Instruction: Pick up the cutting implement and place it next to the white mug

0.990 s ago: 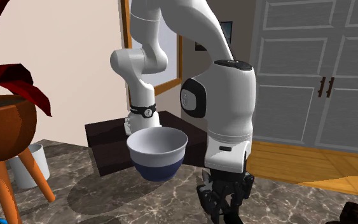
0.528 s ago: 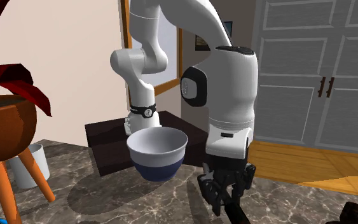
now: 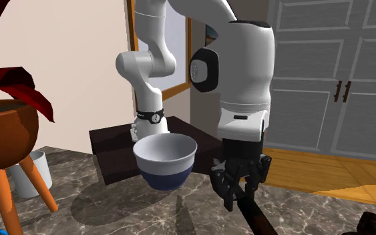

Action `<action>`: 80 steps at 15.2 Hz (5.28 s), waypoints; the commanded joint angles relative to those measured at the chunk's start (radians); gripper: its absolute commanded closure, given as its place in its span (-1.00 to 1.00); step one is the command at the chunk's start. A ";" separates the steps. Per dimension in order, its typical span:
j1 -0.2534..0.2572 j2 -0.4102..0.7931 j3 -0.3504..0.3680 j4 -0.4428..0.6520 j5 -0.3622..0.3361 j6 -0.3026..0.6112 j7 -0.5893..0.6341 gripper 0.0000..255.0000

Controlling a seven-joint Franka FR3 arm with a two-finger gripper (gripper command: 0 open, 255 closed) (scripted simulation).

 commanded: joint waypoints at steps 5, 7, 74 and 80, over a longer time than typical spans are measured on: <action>0.002 -0.066 -0.001 0.002 -0.003 -0.068 0.004 1.00; 0.002 -0.087 -0.002 0.005 -0.004 -0.092 0.004 1.00; -0.380 -0.021 -0.249 -0.202 0.273 0.144 -0.866 1.00; -0.397 0.021 -0.226 -0.194 0.303 0.177 -0.890 1.00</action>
